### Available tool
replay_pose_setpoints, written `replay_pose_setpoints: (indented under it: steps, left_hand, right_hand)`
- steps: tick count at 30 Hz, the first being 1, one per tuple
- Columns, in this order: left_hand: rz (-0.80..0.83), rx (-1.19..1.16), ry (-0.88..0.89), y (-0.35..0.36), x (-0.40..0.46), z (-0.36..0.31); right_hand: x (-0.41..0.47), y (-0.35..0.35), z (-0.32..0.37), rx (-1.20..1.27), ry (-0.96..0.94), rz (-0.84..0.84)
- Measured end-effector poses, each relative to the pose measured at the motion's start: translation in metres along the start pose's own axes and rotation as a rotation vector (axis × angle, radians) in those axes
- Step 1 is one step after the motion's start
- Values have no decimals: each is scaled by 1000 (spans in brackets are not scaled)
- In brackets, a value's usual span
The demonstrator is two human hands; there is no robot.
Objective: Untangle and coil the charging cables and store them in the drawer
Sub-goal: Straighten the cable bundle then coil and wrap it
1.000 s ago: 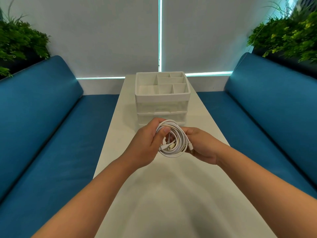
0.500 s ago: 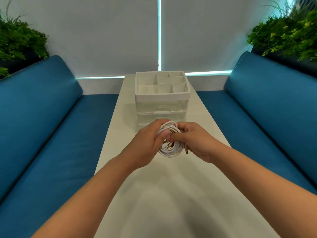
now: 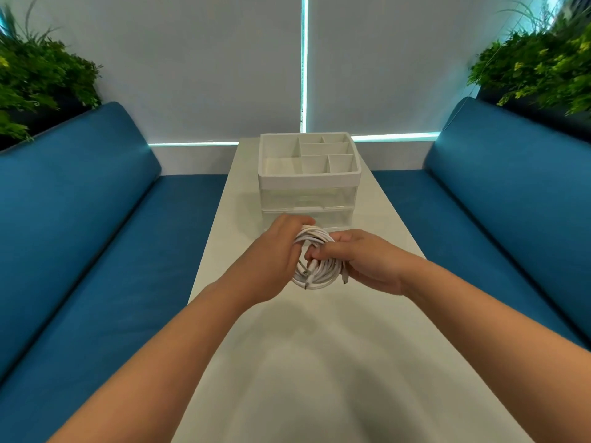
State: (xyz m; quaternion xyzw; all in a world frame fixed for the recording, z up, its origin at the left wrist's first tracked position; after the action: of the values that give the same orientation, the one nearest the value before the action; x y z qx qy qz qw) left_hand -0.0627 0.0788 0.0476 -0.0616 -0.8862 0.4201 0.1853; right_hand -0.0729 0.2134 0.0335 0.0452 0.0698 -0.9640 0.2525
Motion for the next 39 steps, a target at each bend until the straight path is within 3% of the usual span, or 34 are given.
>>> replay_pose_setpoints:
  steps: [6,12,15,18,26,31,39]
  left_hand:
    - [-113,0,94,-9,0,-7]
    - [-91,16,112,-5,0,-7]
    - [-98,-22,131,-5,-2,-8]
    - [-83,-94,67,-5,-2,-6]
    - [19,-327,-70,4,-5,-4]
    - [97,-375,-104,9,-9,3]
    - [205,-377,-143,15,-13,3]
  right_hand:
    - [1,-8,7,117,-54,-8]
    - [1,1,-5,342,-54,99]
    - [0,-2,-4,205,-69,109]
    - [1,-12,-4,13,-83,15]
    - [-1,-17,-8,-194,-119,-148]
    - [-3,-11,-9,-178,-82,-73]
    - [-4,-9,-7,-194,-99,-123]
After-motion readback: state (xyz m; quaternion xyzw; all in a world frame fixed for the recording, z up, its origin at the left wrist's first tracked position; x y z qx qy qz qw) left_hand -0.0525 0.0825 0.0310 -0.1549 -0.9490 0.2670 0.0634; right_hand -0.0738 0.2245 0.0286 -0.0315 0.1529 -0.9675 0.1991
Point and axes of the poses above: each hand's wrist, its own x-axis towards the middle knuckle, its own y-axis out of the palm, z = x × y, the point moved 6 cm from there along x, towards the middle knuckle, and after that the axes turned 5 degrees about -y, right-handed, at the moved point
